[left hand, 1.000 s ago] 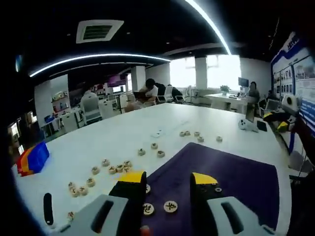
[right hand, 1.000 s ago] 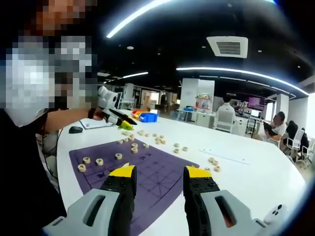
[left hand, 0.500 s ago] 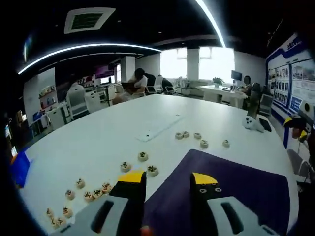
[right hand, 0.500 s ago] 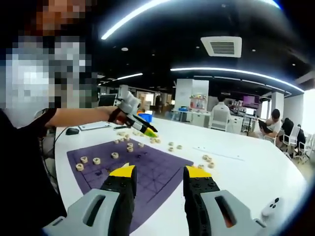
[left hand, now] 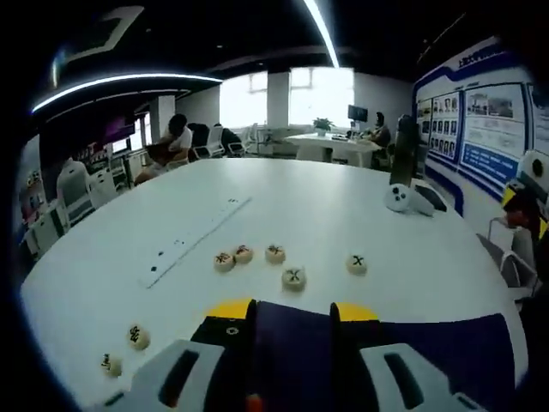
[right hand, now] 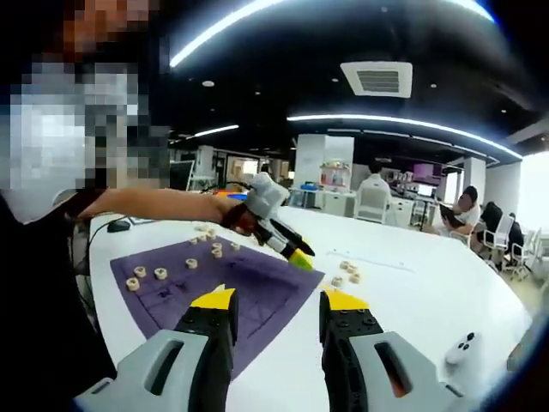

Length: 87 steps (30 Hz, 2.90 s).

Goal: Pick up the chess pieces one by one and place each piece onto its starting position on the chessboard, setting the pieces on their correct points until all the chess pieces are arranged in the starting layout

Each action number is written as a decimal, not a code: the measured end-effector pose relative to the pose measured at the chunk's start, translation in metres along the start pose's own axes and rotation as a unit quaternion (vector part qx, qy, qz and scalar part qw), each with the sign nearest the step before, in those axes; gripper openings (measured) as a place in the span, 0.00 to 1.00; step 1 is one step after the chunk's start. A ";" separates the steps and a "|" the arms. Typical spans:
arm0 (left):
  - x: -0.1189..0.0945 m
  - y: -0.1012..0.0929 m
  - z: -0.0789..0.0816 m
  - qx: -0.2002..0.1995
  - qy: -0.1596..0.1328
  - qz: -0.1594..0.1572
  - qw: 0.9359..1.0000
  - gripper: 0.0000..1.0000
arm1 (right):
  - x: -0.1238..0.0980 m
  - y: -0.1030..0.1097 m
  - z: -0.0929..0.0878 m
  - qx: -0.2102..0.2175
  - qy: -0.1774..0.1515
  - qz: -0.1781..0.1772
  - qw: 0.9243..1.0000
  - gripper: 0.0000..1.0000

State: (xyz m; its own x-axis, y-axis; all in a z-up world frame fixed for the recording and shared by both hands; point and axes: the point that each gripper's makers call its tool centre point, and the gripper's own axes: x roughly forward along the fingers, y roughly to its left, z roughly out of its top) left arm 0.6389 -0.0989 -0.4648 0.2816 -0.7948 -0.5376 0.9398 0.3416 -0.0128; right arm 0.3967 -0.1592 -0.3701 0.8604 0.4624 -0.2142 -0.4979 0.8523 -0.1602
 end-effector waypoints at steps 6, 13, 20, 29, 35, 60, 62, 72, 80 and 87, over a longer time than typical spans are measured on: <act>0.023 -0.019 0.007 0.002 0.003 -0.002 1.000 0.35 | -0.009 -0.010 -0.017 0.014 0.020 -0.024 0.999 0.39; 0.038 -0.018 0.002 0.004 0.017 0.006 1.000 0.31 | -0.018 -0.027 -0.031 0.042 0.034 -0.058 0.997 0.39; 0.025 -0.018 0.001 -0.013 0.012 0.032 0.999 0.04 | -0.020 -0.027 -0.033 0.049 0.032 -0.058 0.997 0.39; 0.027 -0.004 0.008 -0.010 0.001 0.044 0.999 0.34 | -0.014 -0.022 -0.033 0.053 0.027 -0.047 0.997 0.39; 0.037 0.006 -0.012 -0.033 0.022 0.061 0.997 0.26 | -0.018 -0.024 -0.034 0.052 0.030 -0.051 0.997 0.39; -0.224 -0.003 -0.047 -0.024 -0.078 0.144 0.986 0.19 | 0.010 -0.013 -0.026 0.042 0.019 -0.008 0.999 0.39; -0.246 -0.005 -0.064 -0.034 -0.083 0.167 0.982 0.19 | 0.017 -0.009 -0.026 0.041 0.021 0.001 0.999 0.39; -0.333 -0.014 -0.160 -0.103 -0.080 0.277 0.952 0.19 | 0.047 0.014 -0.008 0.018 0.018 0.048 0.999 0.39; -0.340 -0.005 -0.206 -0.148 -0.062 0.303 0.940 0.19 | 0.053 0.021 -0.007 0.014 0.023 0.058 0.998 0.39; -0.327 0.004 -0.210 -0.155 -0.055 0.296 0.941 0.19 | 0.047 0.018 -0.009 0.013 0.027 0.048 0.998 0.39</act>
State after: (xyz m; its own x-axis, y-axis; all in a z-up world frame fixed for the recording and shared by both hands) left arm 0.5098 0.2682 -0.4663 0.7728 -0.4598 -0.4374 0.5147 0.8574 0.0081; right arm 0.4273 -0.1248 -0.3915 0.8015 0.5290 -0.2788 -0.5741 0.8113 -0.1109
